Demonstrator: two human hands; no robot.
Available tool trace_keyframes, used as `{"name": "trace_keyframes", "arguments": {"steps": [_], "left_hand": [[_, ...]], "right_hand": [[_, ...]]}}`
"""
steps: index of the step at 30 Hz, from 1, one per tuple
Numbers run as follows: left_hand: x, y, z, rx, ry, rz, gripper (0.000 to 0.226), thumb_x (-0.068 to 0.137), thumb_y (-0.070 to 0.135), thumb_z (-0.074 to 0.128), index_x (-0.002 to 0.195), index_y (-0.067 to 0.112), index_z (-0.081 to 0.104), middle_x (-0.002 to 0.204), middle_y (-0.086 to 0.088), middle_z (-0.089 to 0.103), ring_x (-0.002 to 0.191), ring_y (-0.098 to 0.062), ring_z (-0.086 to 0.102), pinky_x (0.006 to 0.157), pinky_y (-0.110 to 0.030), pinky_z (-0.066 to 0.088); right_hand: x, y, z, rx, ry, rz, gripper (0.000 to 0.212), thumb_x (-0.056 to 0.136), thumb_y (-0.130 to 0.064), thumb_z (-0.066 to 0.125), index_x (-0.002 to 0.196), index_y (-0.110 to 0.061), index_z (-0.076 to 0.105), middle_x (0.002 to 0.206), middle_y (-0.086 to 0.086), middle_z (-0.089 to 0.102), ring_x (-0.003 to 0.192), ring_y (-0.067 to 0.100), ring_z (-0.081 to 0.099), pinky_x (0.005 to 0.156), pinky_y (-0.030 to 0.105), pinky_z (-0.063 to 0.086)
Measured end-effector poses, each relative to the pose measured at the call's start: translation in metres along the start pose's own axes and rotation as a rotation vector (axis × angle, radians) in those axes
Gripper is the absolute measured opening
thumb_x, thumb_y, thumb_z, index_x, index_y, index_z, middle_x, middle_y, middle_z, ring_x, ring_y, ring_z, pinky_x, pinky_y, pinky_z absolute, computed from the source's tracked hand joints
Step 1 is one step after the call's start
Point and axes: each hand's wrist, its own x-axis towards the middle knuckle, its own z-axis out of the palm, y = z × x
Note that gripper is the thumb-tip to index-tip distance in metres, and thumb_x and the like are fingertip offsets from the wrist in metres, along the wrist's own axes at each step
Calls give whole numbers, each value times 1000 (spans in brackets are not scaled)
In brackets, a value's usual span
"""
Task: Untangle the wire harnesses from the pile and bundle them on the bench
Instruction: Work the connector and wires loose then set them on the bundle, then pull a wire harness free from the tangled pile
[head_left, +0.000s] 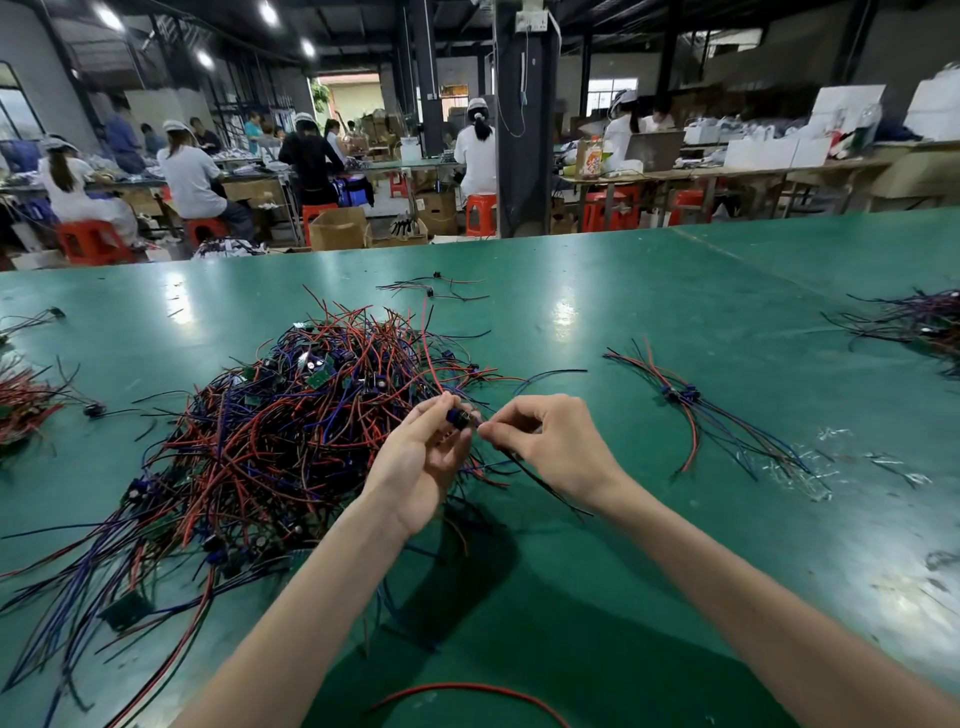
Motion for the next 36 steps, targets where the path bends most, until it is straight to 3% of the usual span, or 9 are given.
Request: {"name": "trace_keyframes", "arguments": {"steps": [4, 9, 14, 18, 20, 24, 27, 33, 36], "left_hand": [[0, -2, -1, 75, -2, -37, 7, 80, 20, 62, 83, 14, 62, 72, 1, 67, 67, -9, 60, 65, -19, 45], [-3, -1, 1, 100, -46, -145, 19, 70, 26, 66, 87, 17, 65, 72, 2, 68, 62, -8, 64, 55, -19, 48], [-8, 1, 3, 90, -136, -260, 38, 73, 30, 65, 109, 17, 65, 92, 0, 70, 64, -11, 66, 53, -21, 51], [-8, 1, 1, 86, -142, -271, 43, 72, 29, 67, 113, 15, 64, 92, -2, 68, 67, -13, 64, 53, -22, 53], [-7, 1, -1, 87, -145, -273, 43, 71, 29, 68, 112, 14, 65, 91, -2, 68, 67, -13, 63, 54, -22, 52], [-4, 3, -5, 82, -150, -276, 41, 67, 29, 71, 105, 14, 69, 89, -2, 68, 66, -13, 63, 54, -23, 52], [-2, 3, -7, 81, -147, -268, 39, 65, 29, 72, 101, 13, 71, 89, -2, 68, 65, -13, 62, 53, -23, 52], [-2, 3, -9, 92, -146, -253, 32, 72, 29, 65, 98, 11, 71, 85, -2, 67, 63, -13, 61, 55, -23, 51], [-3, 1, -6, 227, -122, -176, 26, 77, 25, 61, 98, 10, 68, 78, 0, 66, 61, -11, 59, 57, -22, 47]], "right_hand": [[2, 2, -3, 35, -55, 61, 8, 82, -17, 73, 74, -17, 71, 62, 0, 61, 57, 6, 45, 59, 24, 40], [3, -1, -5, 127, -64, 109, 10, 86, -7, 66, 77, -12, 67, 65, 5, 57, 59, 13, 47, 57, 30, 45], [24, -1, -41, 382, 114, 231, 17, 85, 4, 60, 73, -8, 62, 61, 6, 54, 41, 6, 47, 41, 19, 45], [55, 26, -102, 446, 317, 408, 17, 86, 3, 59, 73, -8, 59, 64, 8, 52, 50, 10, 47, 38, 17, 43], [65, 49, -131, 403, 349, 528, 18, 86, 7, 57, 71, -2, 56, 62, 12, 51, 50, 15, 46, 35, 15, 39], [70, 96, -166, 186, 316, 758, 17, 82, 13, 59, 67, 7, 55, 41, 10, 54, 29, 10, 48, 30, 14, 37], [68, 116, -178, 18, 264, 855, 17, 80, 12, 64, 65, 7, 57, 36, 6, 54, 35, 15, 48, 31, 15, 38], [63, 128, -174, -101, 236, 936, 22, 79, 9, 69, 63, 6, 54, 40, 13, 56, 28, 15, 49, 31, 18, 42], [60, 115, -169, -380, 220, 889, 24, 74, -5, 79, 67, 3, 57, 64, 19, 64, 49, 24, 57, 45, 27, 49]]}}
